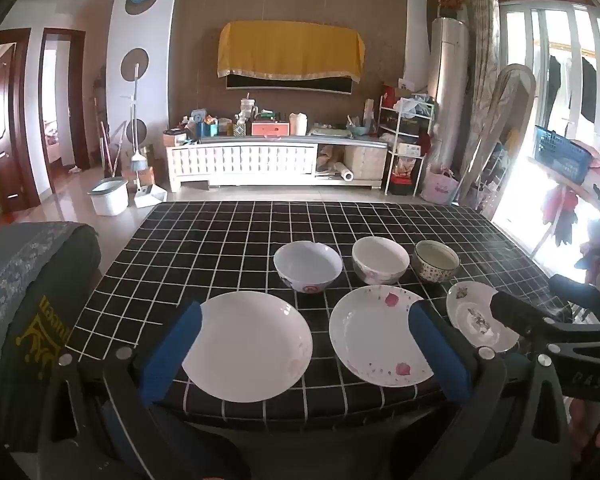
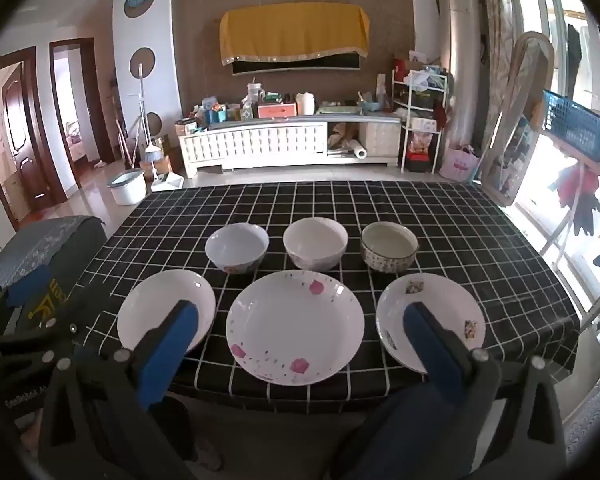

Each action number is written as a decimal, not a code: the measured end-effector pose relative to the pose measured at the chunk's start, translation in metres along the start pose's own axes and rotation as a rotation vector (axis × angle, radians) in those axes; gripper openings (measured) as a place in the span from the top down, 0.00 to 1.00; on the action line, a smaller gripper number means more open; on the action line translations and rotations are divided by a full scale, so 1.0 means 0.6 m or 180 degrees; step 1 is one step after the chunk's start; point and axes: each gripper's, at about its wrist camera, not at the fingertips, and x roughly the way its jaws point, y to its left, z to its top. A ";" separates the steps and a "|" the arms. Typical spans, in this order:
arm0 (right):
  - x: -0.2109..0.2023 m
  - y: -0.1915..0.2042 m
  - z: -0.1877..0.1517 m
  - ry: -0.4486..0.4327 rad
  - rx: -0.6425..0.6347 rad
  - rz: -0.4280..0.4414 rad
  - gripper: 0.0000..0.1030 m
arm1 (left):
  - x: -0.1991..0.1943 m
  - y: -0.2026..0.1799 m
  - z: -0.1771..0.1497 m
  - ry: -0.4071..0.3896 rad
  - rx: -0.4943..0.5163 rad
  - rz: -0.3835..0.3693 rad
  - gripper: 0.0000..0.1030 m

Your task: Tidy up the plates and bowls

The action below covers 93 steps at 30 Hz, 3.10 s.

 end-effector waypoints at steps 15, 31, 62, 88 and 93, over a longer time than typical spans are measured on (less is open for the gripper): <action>0.006 0.004 -0.010 0.0047 -0.0055 0.0040 0.00 | -0.007 0.003 0.000 -0.0034 -0.0087 -0.0039 0.01; 0.007 0.003 -0.013 0.0096 -0.0040 0.0056 0.00 | -0.004 0.007 -0.006 -0.0023 -0.0088 -0.0049 0.01; 0.006 -0.001 -0.017 0.0124 -0.0031 0.0029 0.00 | -0.008 0.004 -0.013 0.0019 -0.0096 -0.0077 0.01; 0.005 0.000 -0.020 0.0142 -0.0036 0.0038 0.00 | -0.009 0.005 -0.015 0.0026 -0.0097 -0.0088 0.01; 0.004 0.001 -0.023 0.0144 -0.0057 0.0076 0.00 | -0.007 0.006 -0.017 0.0050 -0.0082 -0.0066 0.01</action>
